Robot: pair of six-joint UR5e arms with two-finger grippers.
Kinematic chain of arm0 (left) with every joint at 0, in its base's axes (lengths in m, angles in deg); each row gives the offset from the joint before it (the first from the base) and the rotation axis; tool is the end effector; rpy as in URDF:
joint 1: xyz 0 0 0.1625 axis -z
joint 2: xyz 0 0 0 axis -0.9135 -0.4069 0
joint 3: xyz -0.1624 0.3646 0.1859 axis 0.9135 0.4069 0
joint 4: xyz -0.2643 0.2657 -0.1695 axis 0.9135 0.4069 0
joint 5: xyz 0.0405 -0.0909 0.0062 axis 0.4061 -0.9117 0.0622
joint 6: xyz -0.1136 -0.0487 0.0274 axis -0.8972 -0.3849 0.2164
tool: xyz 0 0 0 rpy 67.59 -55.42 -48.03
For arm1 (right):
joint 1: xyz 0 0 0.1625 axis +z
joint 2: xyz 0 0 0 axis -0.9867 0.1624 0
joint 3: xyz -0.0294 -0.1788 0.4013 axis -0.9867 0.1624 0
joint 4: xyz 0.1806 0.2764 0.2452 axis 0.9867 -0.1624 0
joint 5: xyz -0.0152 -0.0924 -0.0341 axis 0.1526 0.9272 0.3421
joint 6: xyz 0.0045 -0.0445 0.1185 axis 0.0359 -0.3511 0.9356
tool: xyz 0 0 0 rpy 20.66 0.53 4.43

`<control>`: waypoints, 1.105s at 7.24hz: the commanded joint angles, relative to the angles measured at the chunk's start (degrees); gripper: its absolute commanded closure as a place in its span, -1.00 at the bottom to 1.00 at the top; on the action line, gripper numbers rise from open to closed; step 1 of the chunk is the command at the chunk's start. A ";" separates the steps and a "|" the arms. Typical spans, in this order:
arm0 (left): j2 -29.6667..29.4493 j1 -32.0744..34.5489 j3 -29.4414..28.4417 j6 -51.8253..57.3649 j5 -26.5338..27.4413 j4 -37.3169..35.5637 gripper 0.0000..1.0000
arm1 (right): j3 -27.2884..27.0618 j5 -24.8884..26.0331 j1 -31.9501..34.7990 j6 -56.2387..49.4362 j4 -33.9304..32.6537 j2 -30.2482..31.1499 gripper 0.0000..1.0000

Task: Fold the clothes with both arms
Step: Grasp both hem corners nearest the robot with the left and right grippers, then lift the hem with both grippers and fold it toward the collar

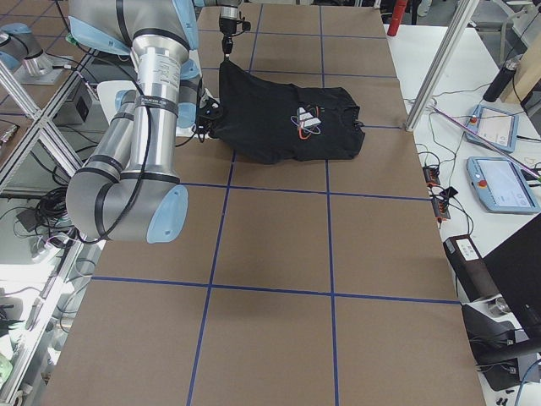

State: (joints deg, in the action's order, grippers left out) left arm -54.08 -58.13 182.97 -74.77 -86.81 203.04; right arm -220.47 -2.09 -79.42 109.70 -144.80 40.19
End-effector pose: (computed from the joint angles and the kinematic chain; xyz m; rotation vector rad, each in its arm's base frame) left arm 0.3747 -0.1656 0.3252 -0.2900 1.3139 -0.3161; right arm -0.3379 -0.1477 0.3288 -0.2139 -0.9605 0.5676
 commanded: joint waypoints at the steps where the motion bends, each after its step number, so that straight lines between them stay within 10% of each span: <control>1: -4.33 12.90 -0.77 1.07 -5.22 -0.03 1.00 | 0.74 -11.16 16.09 -8.82 -12.27 -11.16 1.00; 3: -5.05 23.99 -2.44 10.08 -12.19 -0.12 1.00 | 7.74 -16.72 27.71 -15.09 -27.41 -28.20 1.00; 8: -21.81 35.45 -26.39 15.57 -11.94 0.05 1.00 | 37.35 -23.34 44.71 -28.97 -27.65 -46.37 1.00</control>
State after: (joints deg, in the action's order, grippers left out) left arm -71.39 -24.84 162.85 -60.22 -98.85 202.97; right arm -190.11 -25.38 -37.70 84.71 -172.62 -2.35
